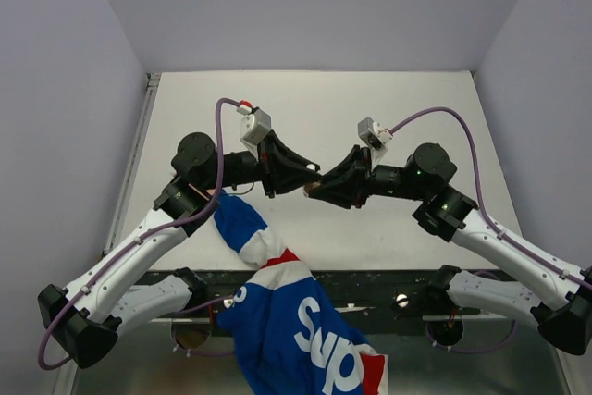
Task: Paint the nails
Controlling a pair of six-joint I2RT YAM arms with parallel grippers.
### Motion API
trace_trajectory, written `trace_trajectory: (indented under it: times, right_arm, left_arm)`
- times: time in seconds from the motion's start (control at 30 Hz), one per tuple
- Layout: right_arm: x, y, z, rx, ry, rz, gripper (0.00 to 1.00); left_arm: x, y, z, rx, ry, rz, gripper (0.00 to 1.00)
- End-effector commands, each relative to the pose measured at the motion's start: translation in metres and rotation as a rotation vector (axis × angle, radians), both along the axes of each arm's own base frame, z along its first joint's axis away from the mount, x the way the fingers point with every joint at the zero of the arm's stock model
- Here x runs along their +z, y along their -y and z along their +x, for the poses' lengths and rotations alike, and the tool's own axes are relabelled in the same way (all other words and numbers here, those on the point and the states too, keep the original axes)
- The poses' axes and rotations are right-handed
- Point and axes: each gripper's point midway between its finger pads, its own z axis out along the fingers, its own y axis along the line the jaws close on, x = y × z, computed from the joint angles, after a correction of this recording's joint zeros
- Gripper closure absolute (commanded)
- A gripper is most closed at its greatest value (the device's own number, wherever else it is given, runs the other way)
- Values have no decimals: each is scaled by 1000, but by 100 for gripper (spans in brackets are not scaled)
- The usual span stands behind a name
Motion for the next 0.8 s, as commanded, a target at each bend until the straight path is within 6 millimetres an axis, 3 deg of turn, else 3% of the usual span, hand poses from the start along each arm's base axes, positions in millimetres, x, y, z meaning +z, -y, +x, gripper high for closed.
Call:
trace_trajectory:
  times: [0.0,0.23,0.53,0.57,0.63,0.7,0.77]
  right_arm:
    - [61,7,-36,190,139,184,99]
    - [82,12,-62,331,187,231,99]
    - [88,14,-66,350,194,239,99]
    - [87,13,-63,335,188,237,99]
    - [85,11,-57,304,186,227,99]
    - [83,11,-52,271,186,218,99]
    - [79,10,-47,244,180,201,99]
  left_arm:
    - [-2,-6,-67,-393,-15,31,100]
    - [11,-16,-90,-546,9,21,100]
    - [8,-14,-85,-525,3,33,97]
    - [7,-13,-82,-502,7,36,75]
    - [6,-12,-76,-455,22,47,45]
    - [6,-11,-70,-398,38,51,24]
    - [6,-12,-61,-336,44,50,9]
